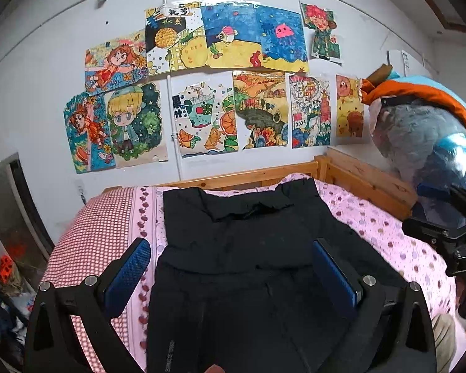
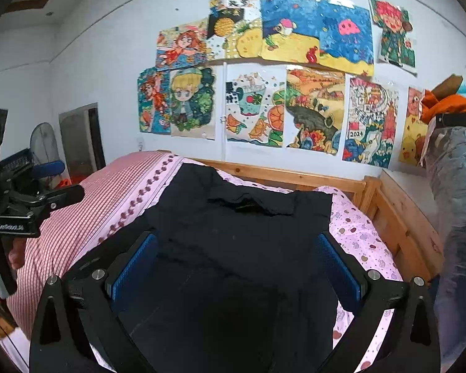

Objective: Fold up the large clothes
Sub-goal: 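Release the folded jacket and lift both tools away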

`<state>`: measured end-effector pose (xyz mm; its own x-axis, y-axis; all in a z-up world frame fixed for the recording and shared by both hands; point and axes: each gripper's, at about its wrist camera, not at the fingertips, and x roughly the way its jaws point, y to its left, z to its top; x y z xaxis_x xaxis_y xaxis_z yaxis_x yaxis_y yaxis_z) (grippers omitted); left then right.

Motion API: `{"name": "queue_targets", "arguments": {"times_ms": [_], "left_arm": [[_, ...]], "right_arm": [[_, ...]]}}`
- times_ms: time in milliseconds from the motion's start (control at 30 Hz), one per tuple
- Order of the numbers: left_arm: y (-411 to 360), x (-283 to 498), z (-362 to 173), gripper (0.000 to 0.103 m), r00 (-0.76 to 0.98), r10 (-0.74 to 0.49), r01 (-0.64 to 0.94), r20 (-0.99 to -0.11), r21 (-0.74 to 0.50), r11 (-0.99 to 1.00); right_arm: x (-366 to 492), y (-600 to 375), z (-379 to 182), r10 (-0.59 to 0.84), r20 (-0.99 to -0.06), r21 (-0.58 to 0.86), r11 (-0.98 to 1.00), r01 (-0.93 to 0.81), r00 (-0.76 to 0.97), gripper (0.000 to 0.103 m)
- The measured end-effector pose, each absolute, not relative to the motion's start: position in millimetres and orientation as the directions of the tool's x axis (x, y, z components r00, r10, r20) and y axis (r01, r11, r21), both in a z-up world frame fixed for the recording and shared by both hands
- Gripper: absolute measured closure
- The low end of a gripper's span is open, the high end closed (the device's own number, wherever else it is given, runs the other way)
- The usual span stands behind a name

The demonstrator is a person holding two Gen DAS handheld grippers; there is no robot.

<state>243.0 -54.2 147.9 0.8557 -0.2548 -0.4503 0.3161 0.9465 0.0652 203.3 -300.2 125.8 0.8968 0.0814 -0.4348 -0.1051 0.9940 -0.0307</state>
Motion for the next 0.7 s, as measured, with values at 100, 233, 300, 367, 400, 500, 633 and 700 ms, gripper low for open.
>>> {"name": "queue_targets", "arguments": {"times_ms": [100, 233, 300, 367, 400, 500, 633, 700], "left_arm": [[-48.5, 226.9, 141.5, 0.0, 0.846, -0.269, 0.339, -0.46, 0.075, 0.938], [-40.2, 208.2, 130.3, 0.0, 0.842, -0.265, 0.347, -0.469, 0.096, 0.933], [-36.0, 200.0, 124.0, 0.0, 0.841, -0.266, 0.35, -0.47, 0.1, 0.931], [-32.6, 192.8, 117.2, 0.0, 0.841, -0.269, 0.356, -0.47, 0.104, 0.929], [-31.5, 190.2, 114.3, 0.0, 0.84, -0.269, 0.357, -0.47, 0.106, 0.928], [-31.4, 182.0, 103.2, 0.0, 0.839, -0.271, 0.364, -0.472, 0.117, 0.924], [-33.0, 173.7, 86.4, 0.0, 0.835, -0.275, 0.379, -0.477, 0.134, 0.916], [-33.1, 169.7, 76.8, 0.0, 0.828, -0.285, 0.39, -0.483, 0.13, 0.912]], "right_arm": [[181.9, -293.1, 122.1, 0.089, -0.425, -0.055, 0.991, -0.124, 0.901, 0.003], [156.4, -284.8, 113.4, 0.091, -0.42, -0.082, 0.987, -0.138, 0.903, 0.003], [148.4, -283.3, 109.9, 0.091, -0.421, -0.086, 0.987, -0.139, 0.902, 0.003], [139.2, -283.7, 105.5, 0.087, -0.418, -0.088, 0.987, -0.136, 0.904, 0.003], [136.8, -284.4, 104.1, 0.085, -0.417, -0.088, 0.987, -0.134, 0.905, 0.003], [126.7, -286.0, 96.8, 0.071, -0.407, -0.096, 0.988, -0.119, 0.911, 0.003], [117.8, -287.5, 84.7, 0.056, -0.411, -0.107, 0.988, -0.109, 0.91, 0.003], [115.6, -288.6, 79.5, 0.055, -0.418, -0.103, 0.989, -0.107, 0.907, 0.003]]}}
